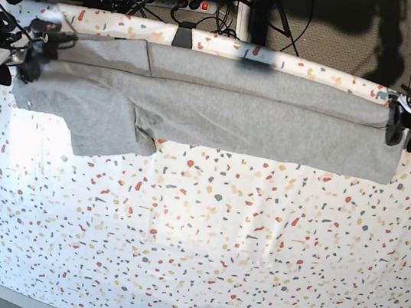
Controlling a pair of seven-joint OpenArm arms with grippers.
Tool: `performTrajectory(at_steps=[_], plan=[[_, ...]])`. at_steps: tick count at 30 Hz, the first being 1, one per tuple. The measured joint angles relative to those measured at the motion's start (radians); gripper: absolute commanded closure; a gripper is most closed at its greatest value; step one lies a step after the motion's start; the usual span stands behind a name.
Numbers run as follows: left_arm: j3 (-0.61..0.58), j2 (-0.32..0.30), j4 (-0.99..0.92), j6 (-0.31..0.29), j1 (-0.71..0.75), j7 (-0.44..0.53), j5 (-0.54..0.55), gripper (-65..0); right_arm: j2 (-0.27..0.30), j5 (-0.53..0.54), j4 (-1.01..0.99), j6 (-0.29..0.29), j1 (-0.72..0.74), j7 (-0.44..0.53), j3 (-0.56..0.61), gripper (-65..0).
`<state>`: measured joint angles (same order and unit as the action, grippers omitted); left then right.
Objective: Fold the T-shirt properly
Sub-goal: 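Lay the folded hem down near the collar and open both grippers, then grasp the strip end nearest the right gripper with the right gripper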
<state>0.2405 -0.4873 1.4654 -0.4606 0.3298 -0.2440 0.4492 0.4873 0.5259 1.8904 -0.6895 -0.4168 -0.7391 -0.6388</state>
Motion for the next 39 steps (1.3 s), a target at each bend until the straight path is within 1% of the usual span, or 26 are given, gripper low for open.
performTrajectory(at_steps=[1, 3, 4, 5, 6, 7, 8, 9, 10, 13, 19, 23, 26, 32, 36, 37, 39], plan=[[0.000, 0.000, 0.000, 0.000, -0.001, 0.005, 0.000, -36.1, 0.000, 0.000, 0.000, 0.000, 0.001, 0.020, 0.007, -38.2], [0.000, 0.000, 0.000, 0.000, -0.004, 0.004, 0.000, -36.1, 0.000, 0.004, 0.000, 0.000, 0.007, 0.069, 0.019, -38.7], [0.000, -0.001, 0.000, 0.005, -0.006, 0.003, 0.000, -36.1, 0.000, 0.025, 0.000, 0.004, 0.016, 0.073, 0.025, -38.7], [0.000, -0.005, 0.000, 0.015, -0.007, 0.004, 0.000, -36.1, 0.000, 0.052, 0.000, 0.020, 0.032, 0.073, 0.032, -38.7], [0.000, -0.007, 0.000, 0.039, -0.012, 0.004, -0.002, -36.1, 0.000, 0.056, -0.001, 0.031, 0.052, 0.072, 0.046, -38.7], [0.000, -0.009, 0.000, 0.050, -0.020, 0.004, -0.021, -36.1, 0.000, 0.057, -0.005, 0.039, 0.081, 0.054, 0.063, -38.7], [0.000, -0.010, 0.000, 0.074, -0.029, 0.004, -0.052, -36.1, 0.000, 0.062, -0.016, 0.043, 0.116, 0.027, 0.085, -38.7], [0.000, -0.009, 0.000, 0.093, -0.036, 0.004, -0.056, -36.1, 0.001, 0.061, -0.032, 0.050, 0.154, 0.003, 0.110, -38.7], [0.001, -0.011, 0.000, 0.097, -0.037, 0.004, -0.060, -36.1, 0.001, 0.061, -0.052, 0.053, 0.193, -0.021, 0.140, -38.7], [0.001, -0.009, 0.001, 0.093, -0.040, 0.003, -0.064, -36.1, -0.001, 0.064, -0.134, 0.054, 0.323, -0.076, 0.231, -38.7], [0.001, -0.006, 0.001, 0.092, -0.042, 0.004, -0.064, -36.1, 0.001, -0.036, -0.375, 0.064, 0.509, -0.079, 0.407, -38.7], [0.001, -0.005, 0.001, 0.092, -0.042, 0.004, -0.064, -36.1, 0.001, -0.048, -0.536, 0.065, 0.612, -0.080, 0.483, -38.6], [0.001, -0.003, 0.001, 0.092, -0.042, 0.004, -0.064, -36.1, 0.001, -0.061, -0.638, 0.066, 0.684, -0.077, 0.517, -38.6], [0.001, -0.003, 0.001, 0.092, -0.042, 0.004, -0.064, -36.0, 0.003, -0.059, -0.768, 0.065, 0.739, -0.142, 0.597, -38.6], [0.001, -0.003, 0.001, 0.092, -0.042, 0.005, -0.064, -36.0, 0.004, -0.056, -0.792, 0.065, 0.741, -0.149, 0.633, -38.5], [0.001, -0.003, 0.001, 0.092, -0.042, 0.005, -0.064, -36.1, 0.004, -0.056, -0.798, 0.065, 0.744, -0.149, 0.640, -37.2], [0.001, -0.003, 0.001, 0.092, -0.042, 0.005, -0.064, -36.1, 0.004, -0.056, -0.801, 0.065, 0.744, -0.149, 0.650, -29.5]])
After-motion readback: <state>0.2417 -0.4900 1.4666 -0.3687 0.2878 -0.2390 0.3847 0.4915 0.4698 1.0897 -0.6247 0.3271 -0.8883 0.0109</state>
